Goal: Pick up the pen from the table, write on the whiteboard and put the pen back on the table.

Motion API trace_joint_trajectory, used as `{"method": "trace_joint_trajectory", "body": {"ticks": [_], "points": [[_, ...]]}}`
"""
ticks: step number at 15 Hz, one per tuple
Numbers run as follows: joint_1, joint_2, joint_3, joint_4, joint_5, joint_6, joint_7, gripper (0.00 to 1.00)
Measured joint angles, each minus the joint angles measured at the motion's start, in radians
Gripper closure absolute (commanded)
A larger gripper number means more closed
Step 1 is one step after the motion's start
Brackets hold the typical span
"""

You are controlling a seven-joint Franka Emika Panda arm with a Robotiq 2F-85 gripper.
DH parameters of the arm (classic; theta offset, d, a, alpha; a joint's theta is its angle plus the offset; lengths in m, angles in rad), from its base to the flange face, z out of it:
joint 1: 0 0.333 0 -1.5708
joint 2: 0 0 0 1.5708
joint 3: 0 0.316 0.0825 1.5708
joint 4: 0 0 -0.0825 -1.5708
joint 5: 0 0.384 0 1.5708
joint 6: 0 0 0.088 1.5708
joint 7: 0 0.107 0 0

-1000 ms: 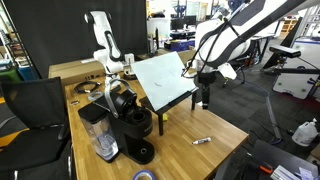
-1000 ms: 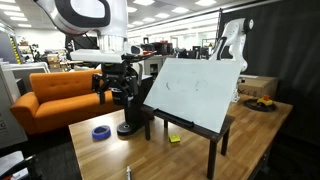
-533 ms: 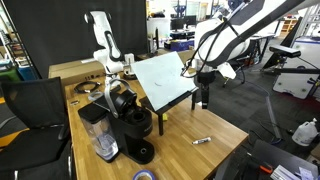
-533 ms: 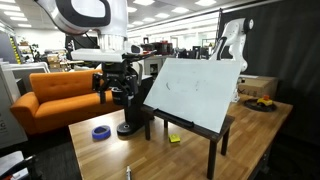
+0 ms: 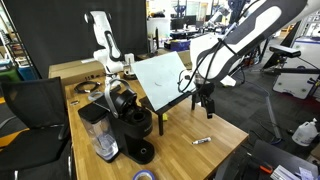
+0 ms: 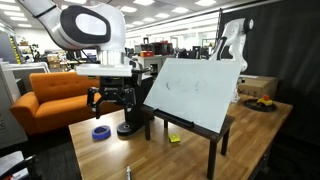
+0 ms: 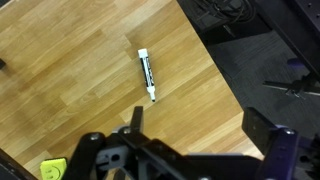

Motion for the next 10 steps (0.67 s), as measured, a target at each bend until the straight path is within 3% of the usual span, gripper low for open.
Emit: {"method": "trace_joint_trajectory", "body": {"ticks": [10], "points": [[-0.108, 0.192, -0.005, 0.002, -0.054, 0.249, -0.227, 0.00]]}}
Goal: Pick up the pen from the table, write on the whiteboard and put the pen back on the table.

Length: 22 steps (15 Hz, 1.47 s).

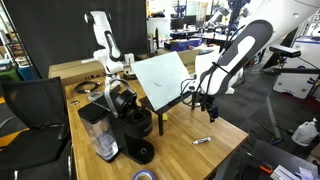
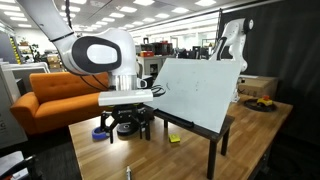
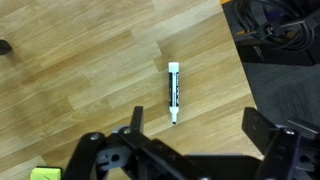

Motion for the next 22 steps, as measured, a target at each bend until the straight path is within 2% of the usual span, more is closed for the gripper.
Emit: {"method": "trace_joint_trajectory", "body": {"ticks": [3, 13, 18, 22], "points": [[-0.018, 0.043, 0.000, 0.001, -0.002, 0.068, -0.002, 0.00], [-0.018, 0.056, 0.009, 0.001, -0.015, 0.070, 0.001, 0.00], [-0.018, 0.158, 0.011, 0.008, -0.071, 0.080, 0.017, 0.00], [-0.021, 0.245, 0.004, 0.023, -0.117, 0.141, 0.021, 0.00]]}}
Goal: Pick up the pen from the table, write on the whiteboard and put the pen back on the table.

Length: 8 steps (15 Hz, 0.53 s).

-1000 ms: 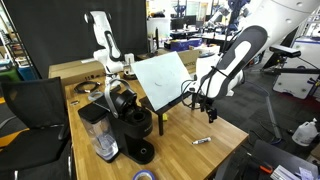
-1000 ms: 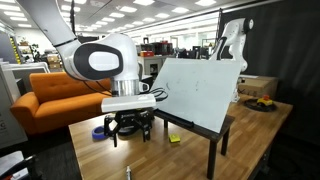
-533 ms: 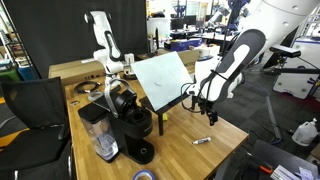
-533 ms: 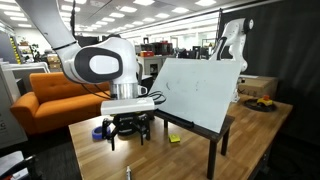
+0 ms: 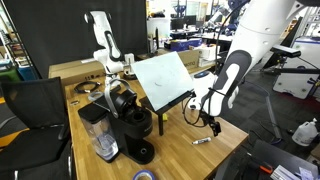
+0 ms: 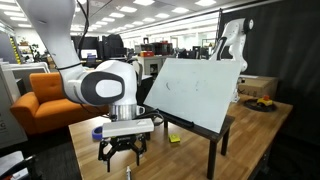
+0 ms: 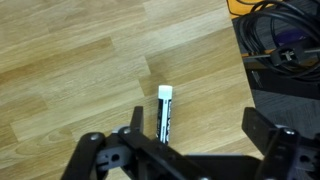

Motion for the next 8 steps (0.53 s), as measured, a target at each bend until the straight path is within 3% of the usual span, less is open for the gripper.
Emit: {"method": "trace_joint_trajectory", "body": {"ticks": [8], "points": [[-0.032, 0.124, -0.003, 0.010, -0.021, 0.188, 0.000, 0.00]]}}
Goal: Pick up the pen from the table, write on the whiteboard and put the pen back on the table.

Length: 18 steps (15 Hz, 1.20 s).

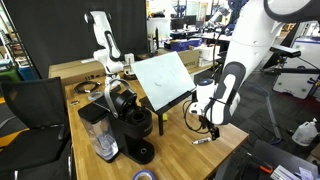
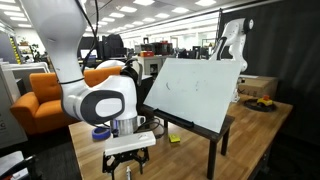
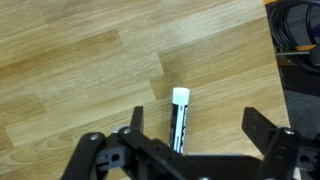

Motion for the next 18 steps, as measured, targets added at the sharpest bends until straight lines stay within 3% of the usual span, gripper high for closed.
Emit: {"method": "trace_joint_trajectory", "body": {"ticks": [18], "points": [[-0.009, 0.131, 0.002, 0.010, 0.000, 0.207, 0.030, 0.00]]}}
